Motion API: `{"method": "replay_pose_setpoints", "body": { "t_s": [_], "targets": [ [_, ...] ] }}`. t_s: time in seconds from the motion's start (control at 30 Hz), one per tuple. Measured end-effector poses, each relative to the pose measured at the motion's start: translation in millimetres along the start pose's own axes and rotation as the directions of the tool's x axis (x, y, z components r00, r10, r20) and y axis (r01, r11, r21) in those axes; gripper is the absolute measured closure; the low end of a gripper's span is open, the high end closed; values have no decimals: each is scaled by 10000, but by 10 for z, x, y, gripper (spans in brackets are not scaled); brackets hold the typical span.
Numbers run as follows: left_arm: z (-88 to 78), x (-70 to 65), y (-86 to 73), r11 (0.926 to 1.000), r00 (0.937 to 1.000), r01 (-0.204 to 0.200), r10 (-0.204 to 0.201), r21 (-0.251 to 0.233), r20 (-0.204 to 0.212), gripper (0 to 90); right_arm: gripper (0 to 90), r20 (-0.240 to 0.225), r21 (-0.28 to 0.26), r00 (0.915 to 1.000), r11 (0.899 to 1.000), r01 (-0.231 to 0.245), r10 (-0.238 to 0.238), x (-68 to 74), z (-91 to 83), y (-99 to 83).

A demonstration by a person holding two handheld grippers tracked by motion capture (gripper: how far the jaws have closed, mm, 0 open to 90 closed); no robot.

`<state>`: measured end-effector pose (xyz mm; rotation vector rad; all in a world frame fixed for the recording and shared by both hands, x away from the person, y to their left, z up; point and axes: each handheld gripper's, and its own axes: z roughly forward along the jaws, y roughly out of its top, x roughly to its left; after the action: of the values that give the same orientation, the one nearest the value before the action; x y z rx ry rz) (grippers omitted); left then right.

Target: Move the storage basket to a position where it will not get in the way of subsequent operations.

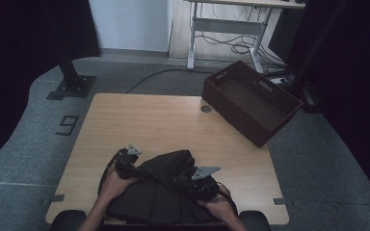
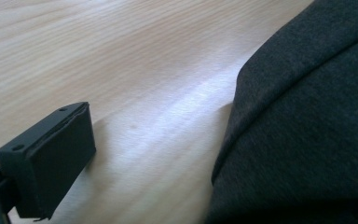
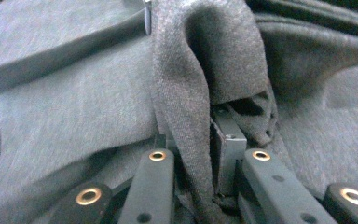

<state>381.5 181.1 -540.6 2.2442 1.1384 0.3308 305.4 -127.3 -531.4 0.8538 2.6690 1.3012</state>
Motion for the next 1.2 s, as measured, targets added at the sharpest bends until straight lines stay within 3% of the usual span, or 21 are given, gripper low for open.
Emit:
{"method": "replay_pose_setpoints", "body": {
  "t_s": [0.13, 0.2, 0.33, 0.4, 0.43, 0.53, 0.7, 0.73, 0.77, 0.83, 0.87, 1.03, 1.13, 1.2],
  "targets": [
    [-74, 74, 126, 9978, 9970, -572, 589, 346, -506, 49, 790, 200, -251, 9997, 9996, -123, 128, -134, 110, 88],
    [-170, 110, 188, 9970, 9961, -686, 703, 351, -524, 84, 790, 333, -299, 9993, 9995, -131, 141, -195, 152, 134],
    [-453, 252, 296, 9993, 9994, -339, 340, -132, 42, 118, 787, 694, -521, 9967, 9979, -378, 414, -323, 226, 213],
    [-521, 289, 328, 9994, 9997, -239, 240, -265, 39, 131, 783, 647, -730, 9963, 9960, -515, 563, -367, 249, 215],
    [-632, 340, 415, 9986, 9999, -109, 107, -522, -47, 141, 782, 569, -804, 9965, 9951, -573, 620, -381, 255, 211],
    [-709, 349, 589, 9970, 9997, -107, 91, -760, -215, 146, 775, 481, -934, 9972, 9942, -532, 579, -390, 253, 193],
    [-652, 131, 1010, 9925, 9951, -988, 981, -715, -139, 170, 766, 583, -1049, 9976, 9940, -319, 382, -372, 253, 173],
    [-652, 131, 1010, 9925, 9951, -988, 981, -715, -139, 174, 764, 579, -1084, 9976, 9936, -309, 373, -372, 252, 169],
    [-586, 3, 1164, 9890, 9912, -1322, 1323, -660, -19, 175, 763, 561, -1123, 9977, 9932, -308, 373, -375, 252, 163],
    [-549, -58, 1237, 9869, 9886, -1493, 1502, -609, 94, 185, 760, 569, -1188, 9977, 9925, -294, 363, -374, 251, 154],
    [-473, -186, 1363, 9835, 9841, -1708, 1733, -603, 384, 192, 758, 577, -1215, 9977, 9922, -289, 361, -371, 252, 150],
    [-307, -525, 1575, 9743, 9663, -2176, 2234, -575, 1277, 223, 753, 577, -1317, 9977, 9909, -273, 351, -369, 251, 136],
    [-189, -693, 1646, 9683, 9599, -2476, 2497, -318, 1276, 222, 749, 517, -1364, 9979, 9901, -320, 394, -375, 248, 127],
    [-97, -770, 1667, 9669, 9594, -2549, 2547, -138, 1214, 218, 747, 502, -1373, 9979, 9900, -327, 399, -372, 247, 125]
  ]
}}
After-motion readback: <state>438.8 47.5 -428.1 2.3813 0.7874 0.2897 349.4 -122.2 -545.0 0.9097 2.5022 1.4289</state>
